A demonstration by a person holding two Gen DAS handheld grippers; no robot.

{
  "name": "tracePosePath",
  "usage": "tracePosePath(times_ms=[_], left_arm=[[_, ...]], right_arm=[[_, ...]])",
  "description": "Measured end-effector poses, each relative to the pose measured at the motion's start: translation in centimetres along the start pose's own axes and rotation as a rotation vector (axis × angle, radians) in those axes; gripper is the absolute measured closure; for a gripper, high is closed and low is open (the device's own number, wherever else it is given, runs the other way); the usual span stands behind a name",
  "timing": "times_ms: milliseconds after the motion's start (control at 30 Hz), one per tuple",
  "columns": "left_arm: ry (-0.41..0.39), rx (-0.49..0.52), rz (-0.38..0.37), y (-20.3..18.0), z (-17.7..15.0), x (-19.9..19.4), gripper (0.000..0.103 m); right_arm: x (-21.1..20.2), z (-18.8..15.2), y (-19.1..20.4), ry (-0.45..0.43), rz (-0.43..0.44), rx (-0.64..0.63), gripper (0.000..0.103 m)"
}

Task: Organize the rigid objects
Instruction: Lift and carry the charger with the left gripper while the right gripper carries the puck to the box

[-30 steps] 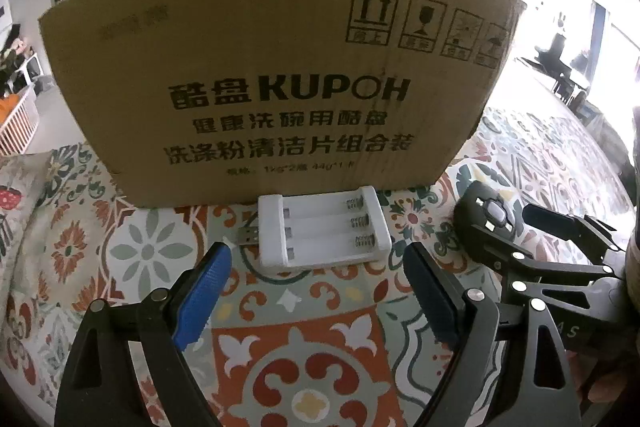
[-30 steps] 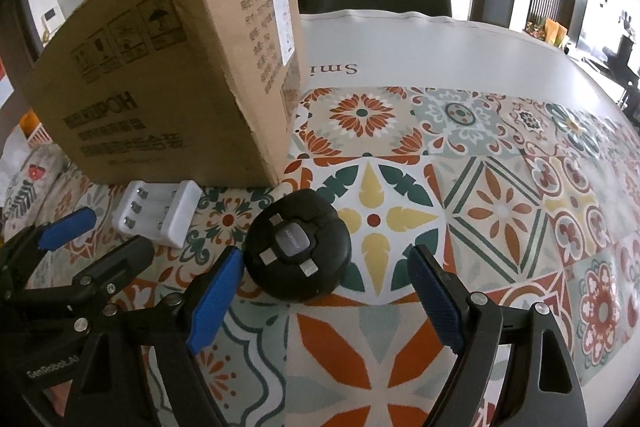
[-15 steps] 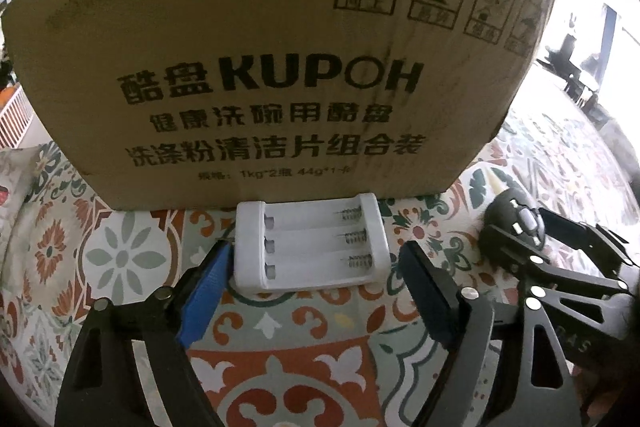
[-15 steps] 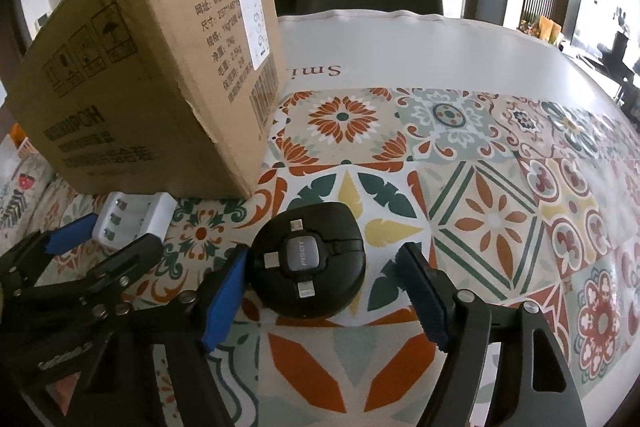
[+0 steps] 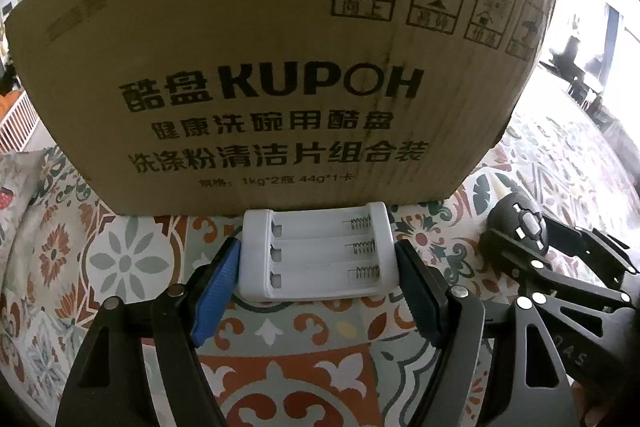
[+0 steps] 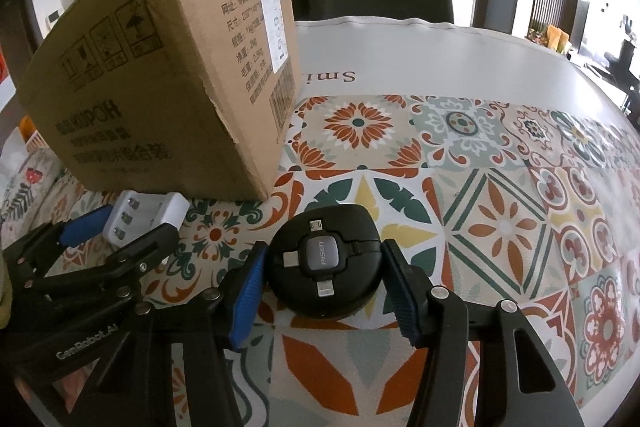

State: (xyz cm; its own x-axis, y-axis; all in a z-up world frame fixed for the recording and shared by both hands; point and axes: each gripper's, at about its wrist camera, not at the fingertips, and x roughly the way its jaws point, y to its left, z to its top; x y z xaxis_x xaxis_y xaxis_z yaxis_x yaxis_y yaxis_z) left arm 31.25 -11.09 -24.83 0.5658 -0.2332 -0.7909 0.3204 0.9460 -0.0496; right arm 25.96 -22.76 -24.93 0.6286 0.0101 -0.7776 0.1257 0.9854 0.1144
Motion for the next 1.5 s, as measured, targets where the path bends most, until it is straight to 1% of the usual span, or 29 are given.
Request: tracePosePath(times_ms=[200,367,600,1000,1133,1500], left_arm=[[-0.008,-0.005,-0.003,0.5,-0.3,-0.8,0.027],[-0.033,0.008,0.006,0.9,-0.5,-2.7,0.027],[-0.05,-0.01,0.001,2.0,-0.5,-4.9,0.027],[-0.106,-0.035,0.008,4.1,-0.3,-11.1,0.027],[-0.121,-0.05,0.016,3.9,-0.1,-12.6,0.027],[-0.172,-0.062,0.04,5.2,0.2,-18.0,0.027]], right_arm=[[-0.3,-0.2,-0.1,0.003,0.012,0.013,0.046],[-0.7,-0.4,-0.1,0.008,0.024,0.028,0.046],[-2.3,-0.2,0.6,-0.009,0.028,0.027,0.046],[-7.2,0.5,2.7,-0.066,0.028,0.002,0.046],[-9.1,1.0,3.6,-0.089,0.036,-0.001,0.046],[-14.2,1.6,6.2,-0.15,0.041,-0.035,0.046]])
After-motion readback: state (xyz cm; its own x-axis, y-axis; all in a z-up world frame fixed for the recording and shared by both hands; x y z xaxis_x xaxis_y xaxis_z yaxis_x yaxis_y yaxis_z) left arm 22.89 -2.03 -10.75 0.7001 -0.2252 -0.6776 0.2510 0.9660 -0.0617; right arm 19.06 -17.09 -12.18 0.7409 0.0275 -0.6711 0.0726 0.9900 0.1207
